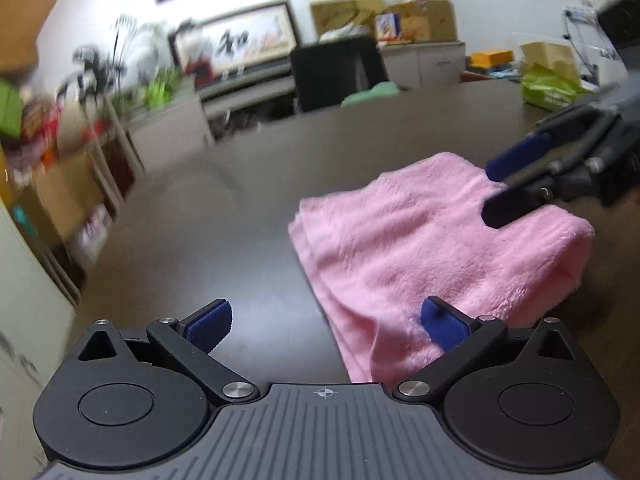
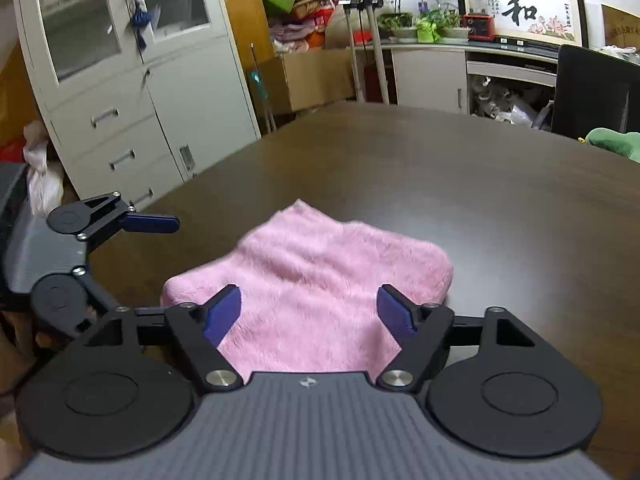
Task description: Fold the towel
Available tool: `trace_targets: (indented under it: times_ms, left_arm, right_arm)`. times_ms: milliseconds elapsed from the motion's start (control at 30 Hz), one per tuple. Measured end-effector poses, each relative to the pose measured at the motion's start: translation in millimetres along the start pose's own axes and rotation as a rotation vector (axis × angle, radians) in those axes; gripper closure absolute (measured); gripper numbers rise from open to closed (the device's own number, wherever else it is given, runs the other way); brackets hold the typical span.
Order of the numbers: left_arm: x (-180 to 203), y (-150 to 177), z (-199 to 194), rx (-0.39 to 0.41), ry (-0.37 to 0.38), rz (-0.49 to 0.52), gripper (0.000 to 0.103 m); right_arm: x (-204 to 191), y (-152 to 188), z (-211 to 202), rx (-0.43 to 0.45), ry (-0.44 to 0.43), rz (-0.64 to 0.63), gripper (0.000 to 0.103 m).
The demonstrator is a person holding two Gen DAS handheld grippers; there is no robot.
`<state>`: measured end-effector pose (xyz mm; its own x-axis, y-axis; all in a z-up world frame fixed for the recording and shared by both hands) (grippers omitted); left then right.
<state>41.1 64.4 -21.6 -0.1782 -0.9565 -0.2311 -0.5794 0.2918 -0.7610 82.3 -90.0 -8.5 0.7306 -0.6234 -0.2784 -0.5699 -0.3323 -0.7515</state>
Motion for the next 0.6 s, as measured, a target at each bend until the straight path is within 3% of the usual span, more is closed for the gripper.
trace_targets:
  times_ms: [133, 333, 433, 600]
  left_arm:
    - [-8.2, 9.2, -5.2, 0.004, -0.018, -0.001, 0.000]
    - [-31.2, 3.8, -11.0, 0.020, -0.049, -0.099, 0.000]
    - [-37.7, -2.1, -8.2, 0.010, -0.071, -0.122, 0.000]
    - [-33.6, -0.6, -1.4, -0.030, -0.096, -0.063, 0.000]
  right_arm:
    - [-7.1, 6.9, 5.0, -0.025, 0.030, -0.072, 0.024]
    - [-14.3, 2.9, -4.6, 0.068, 0.065, -0.140, 0.024]
    - [-15.5, 7.1, 5.4, 0.024, 0.121, -0.196, 0.023]
    - [-15.7, 15.0, 13.4, -0.034, 0.178, -0.267, 0.021]
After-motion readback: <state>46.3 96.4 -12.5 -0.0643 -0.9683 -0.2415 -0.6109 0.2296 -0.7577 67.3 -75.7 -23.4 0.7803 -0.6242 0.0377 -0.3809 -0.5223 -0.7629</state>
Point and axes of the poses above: each gripper's, at about its wrist camera, not at the fingertips, and z roughly the way its jaws point, x to its right, y to its underside, the point moved 4 cm from there along z, roughly the way its jaws point, and after that the axes turned 7 degrees about -y, right-handed, at the moved point
